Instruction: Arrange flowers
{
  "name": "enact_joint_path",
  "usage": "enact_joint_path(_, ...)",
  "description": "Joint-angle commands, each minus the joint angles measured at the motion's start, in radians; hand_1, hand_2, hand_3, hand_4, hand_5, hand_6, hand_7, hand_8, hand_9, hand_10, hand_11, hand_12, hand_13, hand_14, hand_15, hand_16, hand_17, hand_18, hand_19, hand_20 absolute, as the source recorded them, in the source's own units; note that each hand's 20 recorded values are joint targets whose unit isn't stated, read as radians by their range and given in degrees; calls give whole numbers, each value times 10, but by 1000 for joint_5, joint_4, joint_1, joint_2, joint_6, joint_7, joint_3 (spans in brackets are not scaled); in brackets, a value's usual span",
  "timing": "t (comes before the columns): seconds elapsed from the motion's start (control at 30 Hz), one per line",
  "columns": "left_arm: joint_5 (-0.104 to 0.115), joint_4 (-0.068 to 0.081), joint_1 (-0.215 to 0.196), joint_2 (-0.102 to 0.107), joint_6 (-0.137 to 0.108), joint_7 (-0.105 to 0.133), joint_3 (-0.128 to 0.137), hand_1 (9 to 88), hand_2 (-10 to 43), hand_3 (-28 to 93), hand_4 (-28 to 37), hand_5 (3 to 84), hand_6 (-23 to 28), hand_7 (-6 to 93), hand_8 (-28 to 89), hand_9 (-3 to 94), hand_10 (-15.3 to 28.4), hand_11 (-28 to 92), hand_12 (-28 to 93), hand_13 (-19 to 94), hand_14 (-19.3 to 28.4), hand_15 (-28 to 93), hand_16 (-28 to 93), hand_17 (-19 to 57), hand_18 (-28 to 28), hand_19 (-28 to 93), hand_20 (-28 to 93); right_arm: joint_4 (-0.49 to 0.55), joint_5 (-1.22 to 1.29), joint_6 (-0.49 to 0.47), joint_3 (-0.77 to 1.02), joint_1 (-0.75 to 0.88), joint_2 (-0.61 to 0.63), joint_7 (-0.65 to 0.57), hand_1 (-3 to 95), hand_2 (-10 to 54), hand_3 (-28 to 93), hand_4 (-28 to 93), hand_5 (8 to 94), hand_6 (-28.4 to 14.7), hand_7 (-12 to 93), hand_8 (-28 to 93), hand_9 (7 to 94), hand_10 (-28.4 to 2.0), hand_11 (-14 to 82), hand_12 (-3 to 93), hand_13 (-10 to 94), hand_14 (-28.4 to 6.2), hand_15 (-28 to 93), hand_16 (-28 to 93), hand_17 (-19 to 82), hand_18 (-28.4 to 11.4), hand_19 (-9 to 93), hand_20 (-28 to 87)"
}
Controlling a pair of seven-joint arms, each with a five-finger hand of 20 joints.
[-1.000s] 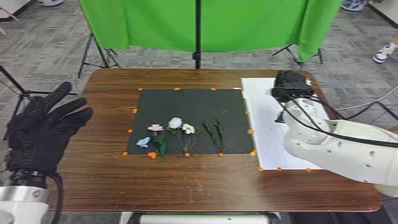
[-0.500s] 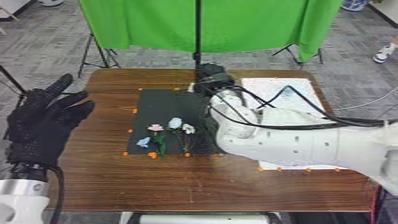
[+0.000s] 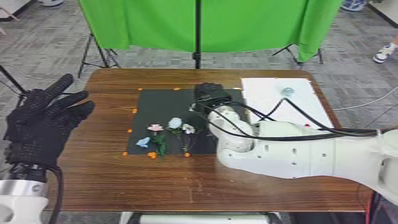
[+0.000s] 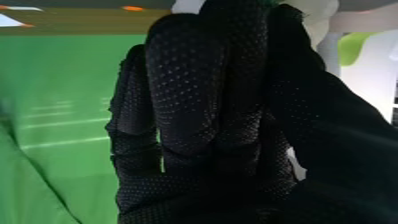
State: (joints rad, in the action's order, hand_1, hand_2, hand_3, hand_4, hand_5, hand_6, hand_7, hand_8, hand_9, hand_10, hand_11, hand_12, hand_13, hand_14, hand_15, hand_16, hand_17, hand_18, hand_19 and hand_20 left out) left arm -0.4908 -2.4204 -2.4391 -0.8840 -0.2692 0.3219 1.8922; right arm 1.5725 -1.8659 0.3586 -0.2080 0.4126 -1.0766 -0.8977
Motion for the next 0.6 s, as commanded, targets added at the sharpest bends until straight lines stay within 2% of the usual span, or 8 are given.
enact_joint_path(0.03, -1, -1, -16, -17, 2, -5, -2, 186, 91, 755, -283, 334, 79, 169, -108, 337, 222, 323, 120, 266, 284, 638, -131, -71, 253, 563, 331, 16, -18, -11, -29, -17, 19, -1, 537, -95, 666, -283, 869, 43, 150, 17, 937, -51, 248, 237, 853, -32, 574, 218, 349, -174, 876, 114)
enact_joint_path(0.1, -4, 1, -8, -18, 4, -14, -5, 187, 92, 755, -283, 335, 79, 169, -107, 336, 222, 322, 121, 265, 284, 636, -132, -72, 252, 563, 331, 15, -21, -14, -24, -7, 13, 2, 538, -95, 662, -283, 867, 44, 149, 16, 937, -50, 242, 236, 852, -31, 575, 218, 349, -174, 875, 114)
enact_joint_path(0.23, -4, 5, 10, -13, 2, -18, -12, 188, 92, 755, -283, 334, 81, 167, -107, 336, 224, 314, 121, 262, 284, 631, -131, -73, 253, 560, 331, 20, -44, -26, -51, -23, 12, 3, 531, -95, 665, -283, 846, 48, 149, -2, 937, -49, 228, 250, 849, -30, 578, 218, 347, -173, 873, 117)
enact_joint_path(0.3, -8, 5, 6, -17, 11, -27, -6, 189, 93, 755, -283, 334, 81, 166, -106, 336, 224, 312, 122, 262, 284, 630, -130, -70, 253, 562, 333, 22, -56, -38, -45, -19, 20, 5, 526, -95, 668, -283, 809, 42, 152, -12, 935, -53, 208, 266, 840, -32, 586, 220, 341, -175, 871, 123)
enact_joint_path(0.4, -8, 4, 10, -21, 4, -39, -7, 189, 93, 754, -283, 334, 81, 166, -106, 336, 225, 313, 124, 263, 284, 630, -129, -65, 255, 572, 339, 36, -48, -66, -29, -10, 40, -3, 520, -95, 665, -283, 802, 41, 154, -12, 934, -54, 197, 272, 830, -33, 592, 219, 333, -175, 866, 126)
enact_joint_path(0.47, -10, 7, 8, -25, 9, -46, -4, 189, 93, 755, -283, 335, 82, 164, -105, 336, 226, 311, 124, 263, 284, 629, -129, -64, 255, 572, 340, 44, -41, -79, -25, -6, 53, 4, 516, -95, 665, -283, 797, 40, 154, -13, 930, -56, 194, 275, 826, -33, 594, 219, 330, -176, 864, 126)
enact_joint_path(0.53, -15, 4, 1, -34, 2, -62, 0, 188, 91, 759, -283, 334, 81, 165, -105, 337, 225, 311, 125, 263, 284, 629, -129, -64, 255, 571, 340, 49, -41, -88, -25, -5, 57, 6, 511, -95, 667, -283, 793, 36, 152, -15, 926, -59, 194, 276, 821, -36, 596, 218, 324, -177, 863, 127)
enact_joint_path(0.6, -11, 3, -6, -35, 1, -56, -1, 188, 90, 761, -283, 335, 81, 166, -105, 337, 224, 312, 126, 264, 284, 630, -128, -64, 256, 571, 340, 52, -40, -110, -13, 5, 57, 14, 495, -95, 679, -283, 777, 34, 149, -16, 918, -62, 201, 270, 816, -38, 601, 213, 319, -179, 862, 133)
